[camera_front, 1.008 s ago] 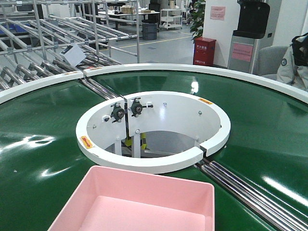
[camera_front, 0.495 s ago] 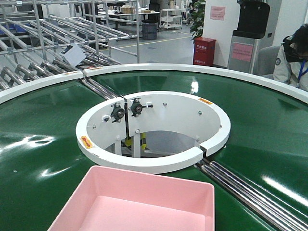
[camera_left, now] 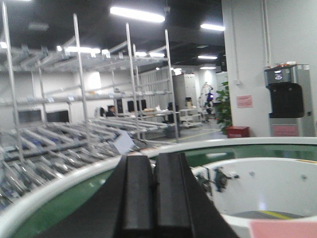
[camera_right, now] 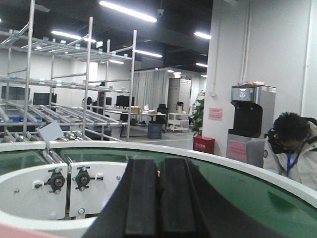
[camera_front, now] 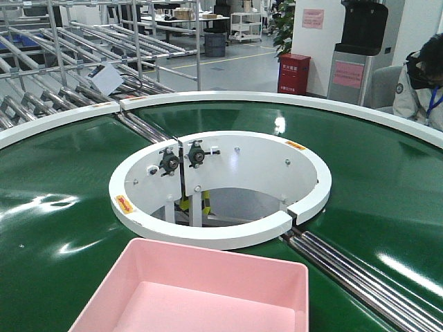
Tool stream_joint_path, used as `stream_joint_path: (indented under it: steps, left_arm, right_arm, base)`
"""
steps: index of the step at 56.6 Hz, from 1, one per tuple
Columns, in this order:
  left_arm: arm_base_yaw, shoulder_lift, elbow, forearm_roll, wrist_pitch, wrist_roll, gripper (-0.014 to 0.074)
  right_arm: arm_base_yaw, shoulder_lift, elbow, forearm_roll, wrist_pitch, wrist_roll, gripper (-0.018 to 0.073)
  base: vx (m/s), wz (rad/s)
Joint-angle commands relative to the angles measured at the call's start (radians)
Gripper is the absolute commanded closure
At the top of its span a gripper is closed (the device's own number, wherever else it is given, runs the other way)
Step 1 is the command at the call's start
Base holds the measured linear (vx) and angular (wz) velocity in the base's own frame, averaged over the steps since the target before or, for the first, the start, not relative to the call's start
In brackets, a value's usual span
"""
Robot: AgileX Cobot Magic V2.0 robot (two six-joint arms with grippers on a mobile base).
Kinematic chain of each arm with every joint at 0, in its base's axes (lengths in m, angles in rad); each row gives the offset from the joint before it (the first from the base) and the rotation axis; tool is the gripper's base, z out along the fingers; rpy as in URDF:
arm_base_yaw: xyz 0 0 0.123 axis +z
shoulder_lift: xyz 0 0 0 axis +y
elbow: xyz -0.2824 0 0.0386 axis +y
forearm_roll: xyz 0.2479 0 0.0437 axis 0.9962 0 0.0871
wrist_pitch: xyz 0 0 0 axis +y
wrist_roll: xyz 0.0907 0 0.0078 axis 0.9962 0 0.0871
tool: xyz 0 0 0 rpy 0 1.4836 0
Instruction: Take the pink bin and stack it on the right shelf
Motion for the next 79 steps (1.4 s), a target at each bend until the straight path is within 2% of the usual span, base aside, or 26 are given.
stream_joint_path:
  steps: [1, 6, 15, 24, 30, 36, 41, 47, 52, 57, 62, 70, 75, 79]
  left_arm:
    - [0.0, 0.121, -0.148, 0.011, 0.042, 0.078, 0.0604]
    - [0.0, 0.235, -0.215, 0.011, 0.072, 0.1, 0.0604]
    - [0.0, 0.418, -0.228, 0.008, 0.059, 0.089, 0.0591]
    - [0.0, 0.541, -0.228, 0.008, 0.039, 0.089, 0.0518]
    - [0.0, 0.599, -0.228, 0.008, 0.038, 0.089, 0.0407]
    - [-0.001, 0.648, -0.228, 0.003, 0.039, 0.089, 0.0253]
    - [-0.004, 0.674, -0.228, 0.001, 0.037, 0.088, 0.0159]
    - [-0.004, 0.703, -0.228, -0.001, 0.013, 0.059, 0.0129]
    - [-0.004, 0.741, -0.246, 0.0, 0.009, 0.038, 0.0131]
    - [-0.004, 0.812, -0.307, 0.001, 0.092, 0.04, 0.0131]
    - [-0.004, 0.899, -0.417, 0.001, 0.216, 0.04, 0.0131]
    - [-0.005, 1.08, -0.635, -0.028, 0.405, 0.051, 0.0131]
    - [-0.005, 1.185, -0.753, -0.127, 0.489, 0.154, 0.0131]
    - [-0.005, 1.254, -0.839, -0.261, 0.55, 0.307, 0.0131]
  right_arm:
    - [-0.003, 0.113, -0.141, 0.0, 0.049, 0.01, 0.0571]
    - [-0.003, 0.219, -0.216, 0.0, 0.119, 0.01, 0.0571]
    - [-0.003, 0.376, -0.229, -0.003, 0.126, 0.005, 0.0568]
    - [-0.003, 0.51, -0.229, -0.002, 0.127, 0.006, 0.0541]
    - [-0.003, 0.577, -0.229, 0.015, 0.128, 0.006, 0.0465]
    - [-0.003, 0.626, -0.229, 0.028, 0.132, 0.006, 0.0337]
    - [-0.003, 0.665, -0.229, 0.026, 0.118, 0.002, 0.0221]
    - [-0.003, 0.715, -0.227, 0.037, 0.118, 0.002, 0.0128]
    - [-0.003, 0.761, -0.231, 0.109, 0.116, 0.034, 0.0097]
    - [-0.003, 0.812, -0.269, 0.166, 0.164, 0.036, 0.01]
    - [0.005, 0.883, -0.365, 0.202, 0.272, 0.027, 0.01]
    - [0.127, 1.039, -0.537, 0.232, 0.433, -0.069, 0.01]
    - [0.202, 1.148, -0.635, 0.253, 0.526, -0.068, 0.01]
    - [0.247, 1.239, -0.707, 0.263, 0.575, -0.047, 0.01]
  base:
    - [0.0, 0.0]
    - [0.0, 0.0]
    - [0.0, 0.0]
    - [0.0, 0.0]
    - [0.0, 0.0]
    - [0.0, 0.0]
    - [0.0, 0.0]
    - [0.0, 0.0]
    - [0.0, 0.0]
    - [0.0, 0.0]
    - [0.0, 0.0]
    - [0.0, 0.0]
    - [0.0, 0.0]
    - [0.0, 0.0]
